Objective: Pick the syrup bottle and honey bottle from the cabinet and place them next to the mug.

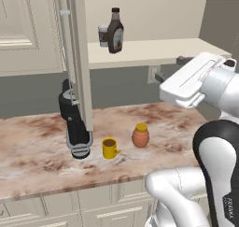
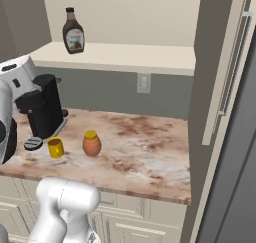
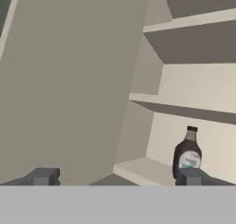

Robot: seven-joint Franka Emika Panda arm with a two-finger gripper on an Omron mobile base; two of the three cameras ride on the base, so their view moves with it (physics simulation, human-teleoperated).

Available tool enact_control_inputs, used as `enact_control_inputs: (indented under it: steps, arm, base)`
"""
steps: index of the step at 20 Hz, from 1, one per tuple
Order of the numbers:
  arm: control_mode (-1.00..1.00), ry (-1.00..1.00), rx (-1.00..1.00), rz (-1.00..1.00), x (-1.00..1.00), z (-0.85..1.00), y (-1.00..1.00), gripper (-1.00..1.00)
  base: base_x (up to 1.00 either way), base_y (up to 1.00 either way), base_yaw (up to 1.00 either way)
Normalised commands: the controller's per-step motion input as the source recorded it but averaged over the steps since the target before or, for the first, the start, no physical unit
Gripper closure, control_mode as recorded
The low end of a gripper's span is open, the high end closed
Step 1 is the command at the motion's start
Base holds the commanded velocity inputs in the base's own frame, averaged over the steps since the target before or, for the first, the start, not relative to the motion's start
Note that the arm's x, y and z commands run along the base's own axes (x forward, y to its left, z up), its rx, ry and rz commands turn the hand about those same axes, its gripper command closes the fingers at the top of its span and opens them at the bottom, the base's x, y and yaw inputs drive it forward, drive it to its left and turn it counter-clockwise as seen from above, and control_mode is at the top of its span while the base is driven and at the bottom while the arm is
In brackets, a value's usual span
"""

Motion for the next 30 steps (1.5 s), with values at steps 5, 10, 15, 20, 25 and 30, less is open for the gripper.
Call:
enact_control_inputs:
  steps: [5, 10, 15, 20, 25, 30]
  arm:
    - [-1.00, 0.03, -0.02, -0.42, 0.18, 0.00, 0.00, -1.00]
    - [-1.00, 0.09, 0.00, -0.47, 0.03, 0.00, 0.00, -1.00]
    - [-1.00, 0.04, 0.00, -0.23, 0.00, 0.00, 0.00, -1.00]
    - [-1.00, 0.00, 0.02, 0.00, 0.12, 0.16, -0.08, -1.00]
    - [-1.00, 0.00, 0.09, 0.02, 0.60, 0.18, -0.33, -1.00]
    - [-1.00, 0.00, 0.03, 0.03, 0.30, 0.00, -0.11, -1.00]
  base:
    - [0.00, 0.00, 0.00]
    - [0.00, 0.00, 0.00]
    - [0.00, 0.00, 0.00]
    - [0.00, 0.00, 0.00]
    - [0.00, 0.00, 0.00]
    - [0.00, 0.00, 0.00]
